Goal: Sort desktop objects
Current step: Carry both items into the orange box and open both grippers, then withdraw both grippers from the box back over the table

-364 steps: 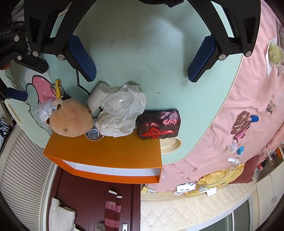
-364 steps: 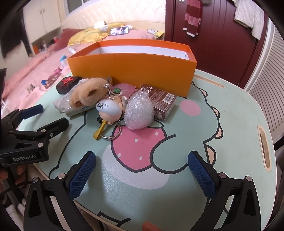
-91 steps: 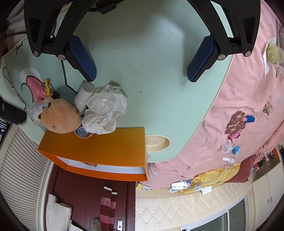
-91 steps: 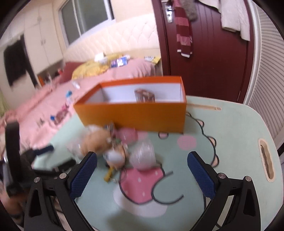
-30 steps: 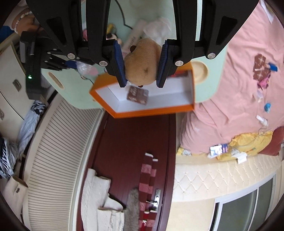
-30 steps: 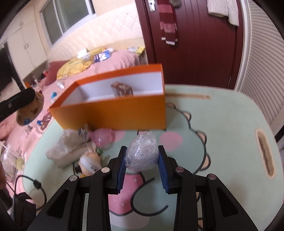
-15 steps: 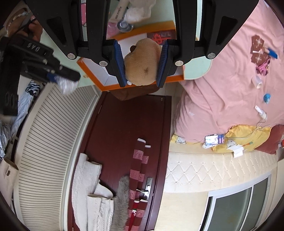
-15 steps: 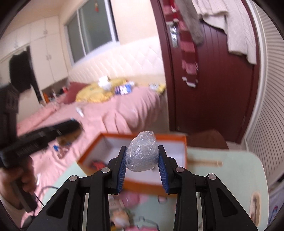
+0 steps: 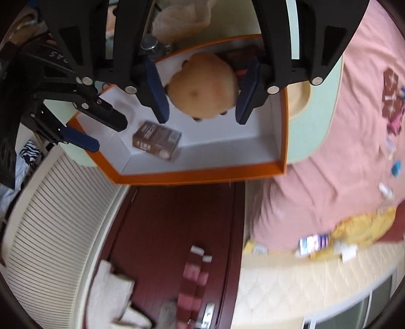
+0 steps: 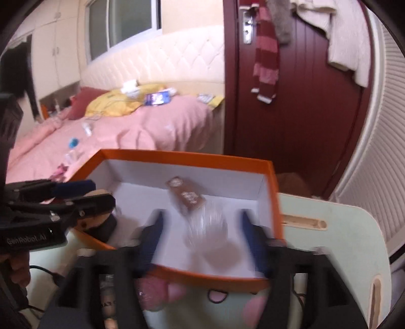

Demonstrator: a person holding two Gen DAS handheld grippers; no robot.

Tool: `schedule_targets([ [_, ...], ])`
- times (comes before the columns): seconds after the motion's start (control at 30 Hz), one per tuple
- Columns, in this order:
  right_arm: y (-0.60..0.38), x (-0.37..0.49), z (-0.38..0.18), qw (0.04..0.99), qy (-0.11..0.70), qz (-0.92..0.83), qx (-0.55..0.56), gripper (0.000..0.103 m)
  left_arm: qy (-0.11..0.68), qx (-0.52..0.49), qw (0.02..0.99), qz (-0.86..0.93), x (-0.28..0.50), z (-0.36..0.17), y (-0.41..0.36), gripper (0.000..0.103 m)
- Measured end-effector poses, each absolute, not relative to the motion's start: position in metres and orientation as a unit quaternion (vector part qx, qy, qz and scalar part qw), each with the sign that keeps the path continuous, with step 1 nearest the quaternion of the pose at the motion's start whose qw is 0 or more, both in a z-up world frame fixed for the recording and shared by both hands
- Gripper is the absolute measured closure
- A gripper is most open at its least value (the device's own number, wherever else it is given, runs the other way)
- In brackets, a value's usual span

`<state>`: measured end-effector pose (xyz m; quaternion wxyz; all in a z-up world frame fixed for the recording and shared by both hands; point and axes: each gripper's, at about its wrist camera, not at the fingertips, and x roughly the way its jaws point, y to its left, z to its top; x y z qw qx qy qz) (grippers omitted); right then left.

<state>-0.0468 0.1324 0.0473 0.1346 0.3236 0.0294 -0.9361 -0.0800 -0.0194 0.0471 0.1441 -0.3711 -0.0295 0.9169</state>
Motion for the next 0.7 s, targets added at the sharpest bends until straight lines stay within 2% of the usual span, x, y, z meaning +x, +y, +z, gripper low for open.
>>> schedule_targets([
  [0.03,0.132,-0.045,0.047,0.134,0.031,-0.938,0.318,0.033,-0.020,-0.367,0.147,0.918,-0.078,0.046,-0.015,0.034],
  [0.4,0.136,-0.048,0.044,0.139,0.029,-0.937,0.318,0.033,-0.015,-0.362,0.147,0.921,-0.077,0.046,-0.014,0.034],
  [0.5,0.143,-0.048,0.048,0.164,-0.002,-0.932,0.322,0.033,-0.055,-0.346,0.142,0.926,-0.072,0.062,-0.024,0.021],
  [0.6,0.150,-0.038,0.065,0.179,-0.032,-0.938,0.296,0.033,-0.079,-0.318,0.143,0.934,-0.063,0.083,-0.034,0.021],
  [0.7,0.152,-0.022,0.074,0.179,-0.031,-0.941,0.287,0.033,-0.067,-0.310,0.131,0.939,-0.052,0.102,-0.036,0.021],
])
